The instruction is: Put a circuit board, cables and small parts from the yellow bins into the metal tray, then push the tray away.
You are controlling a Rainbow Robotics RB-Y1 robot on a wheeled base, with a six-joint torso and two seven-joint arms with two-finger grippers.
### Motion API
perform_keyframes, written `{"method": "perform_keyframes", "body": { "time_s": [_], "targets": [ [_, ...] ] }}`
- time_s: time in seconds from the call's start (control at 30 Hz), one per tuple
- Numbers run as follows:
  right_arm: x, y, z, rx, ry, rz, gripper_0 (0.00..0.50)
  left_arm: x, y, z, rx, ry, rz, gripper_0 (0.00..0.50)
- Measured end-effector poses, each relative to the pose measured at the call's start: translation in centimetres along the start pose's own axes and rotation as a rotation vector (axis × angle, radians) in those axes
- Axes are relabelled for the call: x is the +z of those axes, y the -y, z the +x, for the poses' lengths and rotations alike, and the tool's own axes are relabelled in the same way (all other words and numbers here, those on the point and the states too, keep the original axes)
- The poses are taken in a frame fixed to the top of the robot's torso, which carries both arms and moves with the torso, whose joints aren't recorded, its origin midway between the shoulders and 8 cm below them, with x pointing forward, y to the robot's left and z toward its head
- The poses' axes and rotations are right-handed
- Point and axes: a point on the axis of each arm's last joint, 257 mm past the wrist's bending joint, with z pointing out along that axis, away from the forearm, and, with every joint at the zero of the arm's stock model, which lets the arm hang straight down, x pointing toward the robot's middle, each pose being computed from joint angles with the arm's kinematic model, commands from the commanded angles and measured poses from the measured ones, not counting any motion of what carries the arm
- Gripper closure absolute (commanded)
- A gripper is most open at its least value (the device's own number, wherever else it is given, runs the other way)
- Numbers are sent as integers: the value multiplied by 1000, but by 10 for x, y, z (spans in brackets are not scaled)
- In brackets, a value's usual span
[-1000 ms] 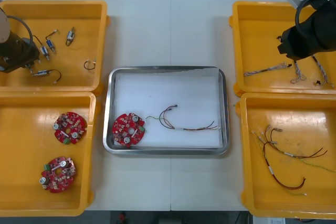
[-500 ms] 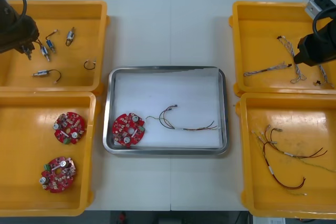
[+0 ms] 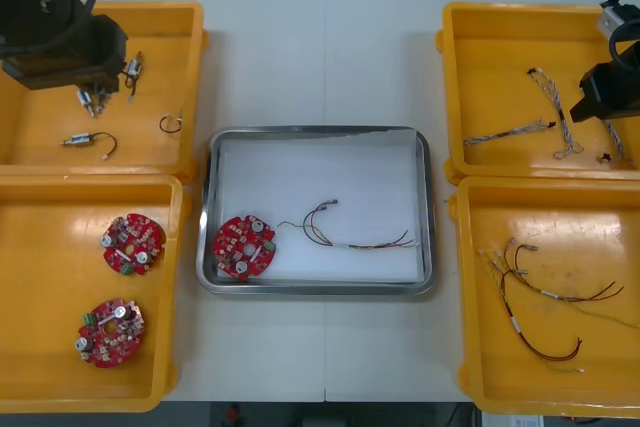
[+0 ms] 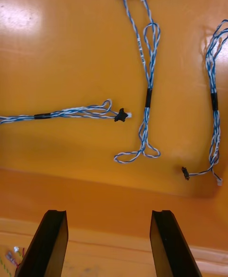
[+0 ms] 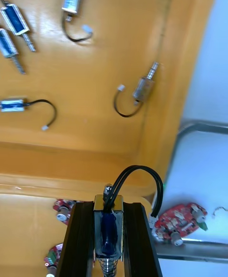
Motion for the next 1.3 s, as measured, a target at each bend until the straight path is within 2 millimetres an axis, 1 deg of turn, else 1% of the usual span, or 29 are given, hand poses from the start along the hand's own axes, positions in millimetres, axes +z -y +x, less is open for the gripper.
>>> {"method": "perform_keyframes", "body": {
  "time_s": [0.13, 0.3, 0.43, 0.57, 0.7, 0.83, 0.93, 1.03, 1.27, 1.3],
  "targets": [
    [7, 8, -8, 12, 5, 1, 0, 0, 29, 20, -30, -7, 14, 498],
    [16, 19, -20, -52, 25, 10, 0, 12, 66, 48, -101, -29, 32, 498],
    [24, 30, -25, -89, 31, 16, 0, 34, 100, 70, -28, -54, 67, 497],
    [30, 38, -30, -116, 39, 27, 0, 57, 121, 90, 36, -65, 60, 496],
    [35, 47, -37, -144, 62, 52, 0, 79, 139, 97, 52, -63, 77, 497],
    [39, 52, -42, -145, 83, 71, 0, 102, 147, 98, 52, -48, 74, 497],
    [43, 55, -46, -147, 94, 85, 0, 117, 145, 98, 56, -35, 51, 497],
    [50, 59, -47, -140, 97, 88, 0, 130, 145, 97, 59, -25, 44, 499],
    [65, 67, -47, -131, 112, 97, 0, 147, 141, 98, 65, -20, 30, 497],
    [67, 68, -47, -127, 117, 99, 0, 149, 140, 99, 73, -20, 27, 446]
  ]
}}
